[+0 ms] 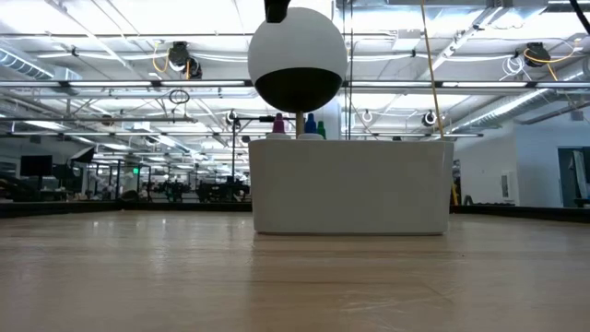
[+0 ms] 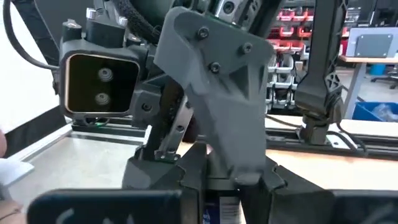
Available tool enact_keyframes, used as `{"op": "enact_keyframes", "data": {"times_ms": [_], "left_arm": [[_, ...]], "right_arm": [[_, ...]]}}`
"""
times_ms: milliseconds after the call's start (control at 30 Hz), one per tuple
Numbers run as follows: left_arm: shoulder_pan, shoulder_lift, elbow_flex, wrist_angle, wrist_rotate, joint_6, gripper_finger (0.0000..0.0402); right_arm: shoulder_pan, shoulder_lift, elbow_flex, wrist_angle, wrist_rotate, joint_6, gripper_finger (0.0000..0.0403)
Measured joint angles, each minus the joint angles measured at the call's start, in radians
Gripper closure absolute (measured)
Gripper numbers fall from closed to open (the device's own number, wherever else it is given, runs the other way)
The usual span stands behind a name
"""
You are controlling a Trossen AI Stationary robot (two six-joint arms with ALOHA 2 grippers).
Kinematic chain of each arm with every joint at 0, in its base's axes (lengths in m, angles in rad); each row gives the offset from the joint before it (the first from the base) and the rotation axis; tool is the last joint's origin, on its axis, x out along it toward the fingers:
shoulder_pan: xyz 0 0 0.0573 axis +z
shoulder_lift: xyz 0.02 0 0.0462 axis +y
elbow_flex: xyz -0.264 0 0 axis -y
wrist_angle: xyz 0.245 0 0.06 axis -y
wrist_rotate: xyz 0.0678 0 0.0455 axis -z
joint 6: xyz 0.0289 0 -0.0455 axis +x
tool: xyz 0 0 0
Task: Pick & Place food coloring
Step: Put the small blue food coloring bottle into the gray bin
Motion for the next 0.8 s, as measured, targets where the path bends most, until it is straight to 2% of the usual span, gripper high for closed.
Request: {"op": "enact_keyframes", "data": {"times_ms": [200, 367, 500, 800], "left_arm": [[-0.016, 0.000, -0.004, 0.015, -0.264, 0.061, 0.0103], [-0.013, 0.000, -0.003, 0.022, -0.433, 0.023, 0.0088], [-0.036, 0.000, -0.003, 0.019, -0.418, -0.034, 0.0081], [-0.064, 0.000, -0.002, 0.022, -0.422, -0.030, 0.0080]], "right_arm": [[0.018, -0.005, 0.002, 0.009, -0.029, -0.005, 0.0348], [0.026, -0.005, 0.002, -0.017, -0.010, -0.009, 0.0348], [0.030, -0.004, 0.001, -0.023, -0.010, -0.016, 0.0348], [0.029, -0.007, 0.000, -0.029, 0.008, -0.047, 0.0348]]}}
